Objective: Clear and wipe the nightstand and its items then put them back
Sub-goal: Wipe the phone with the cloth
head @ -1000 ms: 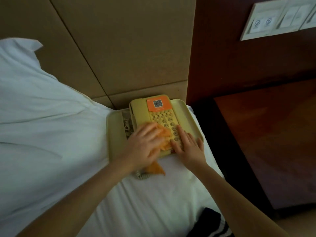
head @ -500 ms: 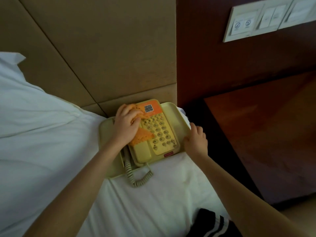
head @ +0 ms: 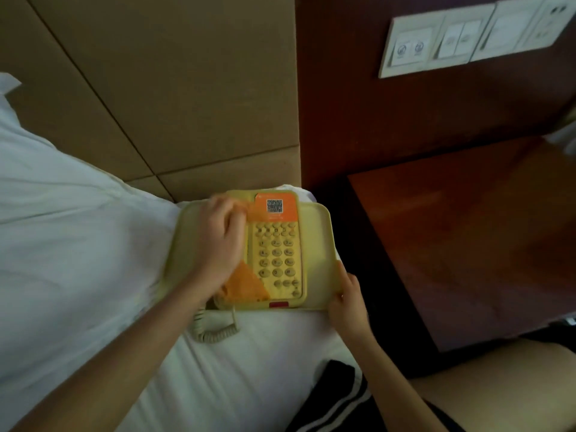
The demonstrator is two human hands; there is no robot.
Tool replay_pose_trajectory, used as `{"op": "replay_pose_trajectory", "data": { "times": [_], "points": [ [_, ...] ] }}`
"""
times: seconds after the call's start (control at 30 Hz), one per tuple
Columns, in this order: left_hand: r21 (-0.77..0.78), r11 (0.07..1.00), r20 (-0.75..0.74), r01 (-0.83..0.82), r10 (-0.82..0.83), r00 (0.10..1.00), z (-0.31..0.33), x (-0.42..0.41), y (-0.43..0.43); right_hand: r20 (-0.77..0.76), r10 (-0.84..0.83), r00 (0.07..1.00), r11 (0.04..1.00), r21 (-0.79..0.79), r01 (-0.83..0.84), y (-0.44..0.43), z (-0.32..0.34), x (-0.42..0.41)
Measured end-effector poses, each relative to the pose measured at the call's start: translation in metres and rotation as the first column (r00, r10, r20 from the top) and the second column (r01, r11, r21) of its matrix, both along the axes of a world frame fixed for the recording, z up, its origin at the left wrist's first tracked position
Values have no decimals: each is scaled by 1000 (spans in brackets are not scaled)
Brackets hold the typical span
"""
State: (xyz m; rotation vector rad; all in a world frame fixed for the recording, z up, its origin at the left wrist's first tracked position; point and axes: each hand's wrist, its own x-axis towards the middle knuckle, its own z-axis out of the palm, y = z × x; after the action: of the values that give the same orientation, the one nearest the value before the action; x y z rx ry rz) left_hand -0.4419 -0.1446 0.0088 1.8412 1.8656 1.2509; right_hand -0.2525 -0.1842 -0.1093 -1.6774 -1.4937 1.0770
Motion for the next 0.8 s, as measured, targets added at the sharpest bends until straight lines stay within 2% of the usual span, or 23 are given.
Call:
{"op": "replay_pose_trajectory", "data": {
  "times": [0.07, 0.17, 0.2, 0.27, 0.33, 0.37, 0.47, 0.57, 0.63, 0.7, 0.8],
  "points": [
    [51, 998, 7, -48, 47, 999, 15, 15, 28, 21, 14, 1000, 1000, 0, -14, -4, -1, 4],
    [118, 990, -121, 75, -61, 991, 7, 38, 65, 86, 17, 996, 999, 38, -20, -10, -5, 7],
    [78, 990, -213, 120, -101, 972, -4, 44, 72, 95, 12, 995, 999, 46, -16, -12, -7, 8],
    [-119, 981, -437, 156, -193, 879, -38, 52, 81, 126, 5, 992, 998, 62, -13, -15, -10, 10],
    [-271, 961, -604, 55, -214, 768, -65, 51, 82, 179, 16, 984, 996, 82, -32, -16, -12, 13],
    [-287, 958, -633, -2, -188, 751, -71, 50, 78, 214, 26, 976, 995, 89, -46, -16, -12, 13],
    [-268, 959, -677, -90, -121, 726, -78, 51, 43, 338, 65, 939, 994, 58, -90, -15, -13, 11],
    [-309, 951, -593, -2, -191, 782, -85, 54, -23, 380, 98, 920, 994, -1, -106, -15, -16, 11],
    [-357, 930, -589, 86, -295, 752, -89, 52, -57, 367, 118, 923, 993, -49, -107, -14, -17, 12],
    [-352, 927, -620, 131, -335, 710, -89, 45, -53, 336, 111, 935, 993, -78, -90, -13, -17, 13],
    [-338, 937, -673, 85, -304, 674, -83, 42, -4, 306, 94, 947, 993, -98, -67, -13, -16, 11]
  ]
}}
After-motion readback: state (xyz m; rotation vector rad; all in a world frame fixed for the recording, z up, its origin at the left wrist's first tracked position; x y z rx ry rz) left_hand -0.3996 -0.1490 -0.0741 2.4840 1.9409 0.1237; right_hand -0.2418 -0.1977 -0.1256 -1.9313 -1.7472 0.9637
